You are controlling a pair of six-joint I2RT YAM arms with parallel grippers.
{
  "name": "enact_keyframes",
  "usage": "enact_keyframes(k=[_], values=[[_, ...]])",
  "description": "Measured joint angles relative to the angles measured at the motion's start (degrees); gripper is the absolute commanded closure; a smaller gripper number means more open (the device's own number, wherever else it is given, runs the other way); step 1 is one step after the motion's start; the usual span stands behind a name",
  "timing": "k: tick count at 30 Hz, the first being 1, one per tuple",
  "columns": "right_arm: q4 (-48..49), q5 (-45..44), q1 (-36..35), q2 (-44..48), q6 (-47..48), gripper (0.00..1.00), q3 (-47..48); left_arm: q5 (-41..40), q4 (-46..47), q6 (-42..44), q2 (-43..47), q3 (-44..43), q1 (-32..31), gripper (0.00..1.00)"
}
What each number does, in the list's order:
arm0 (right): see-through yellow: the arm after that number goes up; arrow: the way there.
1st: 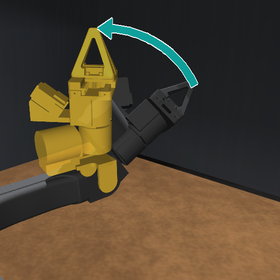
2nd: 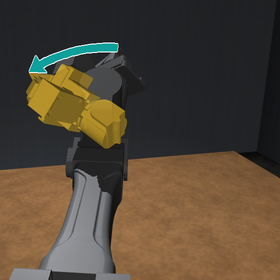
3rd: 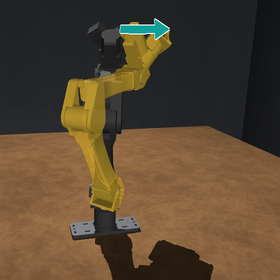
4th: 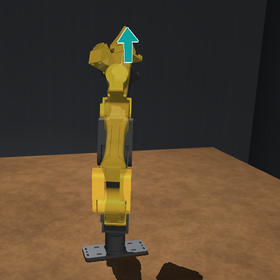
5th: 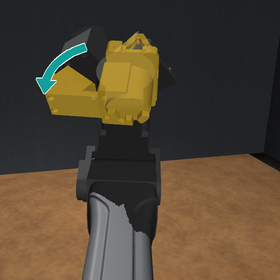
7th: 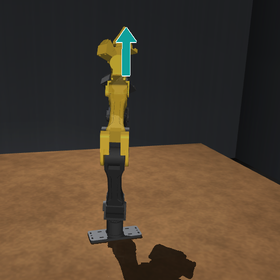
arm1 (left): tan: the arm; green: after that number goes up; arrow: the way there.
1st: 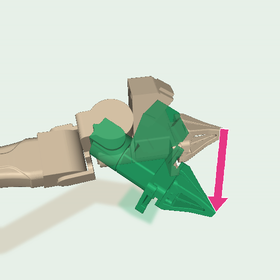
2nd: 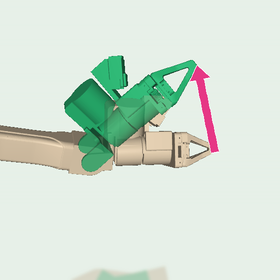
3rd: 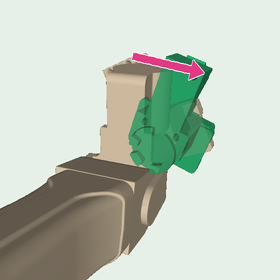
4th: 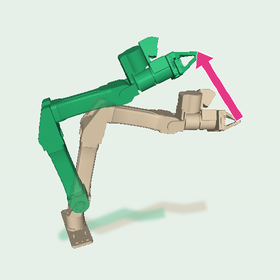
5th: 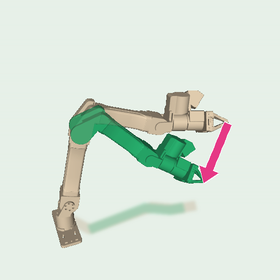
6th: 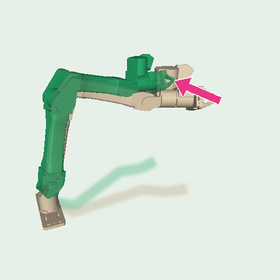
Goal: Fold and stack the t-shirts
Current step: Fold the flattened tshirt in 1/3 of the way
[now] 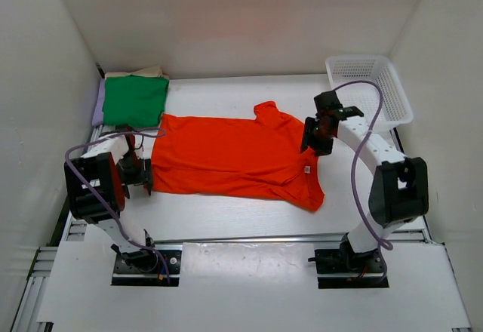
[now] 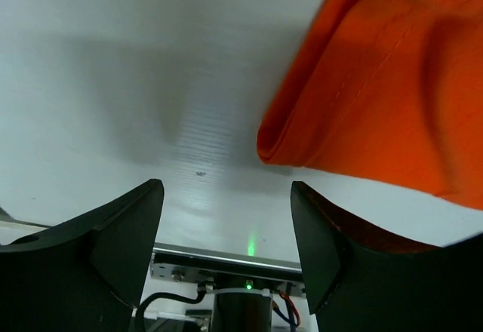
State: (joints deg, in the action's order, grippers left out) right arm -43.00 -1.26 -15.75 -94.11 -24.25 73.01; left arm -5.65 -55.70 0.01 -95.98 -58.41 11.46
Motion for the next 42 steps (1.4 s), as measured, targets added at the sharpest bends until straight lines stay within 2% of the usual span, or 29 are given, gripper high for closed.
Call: enact_keyframes(k=[3,7,9,12,13,17,20,21,22,24,27,28,32,33,35,40,42], values=[[-0.57,0.42,0.0,6.14,-0.81,0.43,-3.78,1.55,-0.02,0.0,-0.02,1.49,0.2,0.21],[-0.72,1.73,-1.53,18.95,-2.34,0.5,-15.41,3.78,1.53,-0.02,-0.39,1.49,0.2,0.21],[-0.33,2.78,-3.17,22.14,-3.02,0.51,-20.85,4.92,2.12,-0.02,-1.31,1.36,0.2,0.23],[0.24,4.48,-4.83,21.66,-3.82,0.51,-27.17,5.53,2.05,-0.07,-3.45,0.81,0.2,0.37],[0.52,4.7,-4.9,21.05,-3.91,0.51,-28.57,5.6,1.7,-0.11,-3.8,0.46,0.2,0.46],[2.49,5.11,-5.03,18.05,-4.04,0.52,-29.86,5.75,1.51,0.02,-4.04,0.15,0.31,0.55],[4.74,5.55,-5.05,15.43,-3.78,0.73,-29.83,6.19,1.42,0.0,-4.11,0.07,0.31,0.76],[5.25,5.7,-5.09,14.56,-3.8,0.88,-29.83,6.38,1.4,-0.13,-4.22,-0.02,0.31,0.82],[5.57,5.79,-5.16,13.92,-3.54,0.94,-29.83,6.58,1.29,-0.09,-4.46,-0.31,0.31,0.9],[5.84,5.95,-5.18,13.35,-3.67,1.0,-29.83,6.95,1.07,0.0,-5.03,-0.87,0.31,0.9],[5.49,5.97,-5.07,14.01,-3.67,1.0,-29.51,7.23,0.85,0.0,-5.07,-1.01,0.31,0.9],[5.05,5.97,-4.94,14.56,-3.67,1.0,-29.24,7.28,0.79,0.0,-4.98,-1.01,0.35,0.87],[2.73,5.97,-4.02,16.76,-3.52,1.0,-26.16,8.81,-0.02,0.07,-3.87,-1.01,0.94,0.53],[2.47,5.99,-3.8,16.83,-3.39,1.0,-25.09,9.62,-0.46,-0.02,-3.08,-1.01,1.22,0.38],[2.47,6.03,-3.5,16.74,-3.02,1.0,-23.76,11.21,-1.4,-0.04,-1.07,-1.2,2.01,0.31],[1.9,6.32,-3.39,15.41,-2.38,1.0,-23.15,13.35,-1.51,-0.04,-0.13,-3.48,2.84,0.28],[1.38,6.36,-3.39,14.93,-2.29,1.0,-23.12,13.55,-0.92,-0.09,-2.25,-4.26,2.67,0.31]])
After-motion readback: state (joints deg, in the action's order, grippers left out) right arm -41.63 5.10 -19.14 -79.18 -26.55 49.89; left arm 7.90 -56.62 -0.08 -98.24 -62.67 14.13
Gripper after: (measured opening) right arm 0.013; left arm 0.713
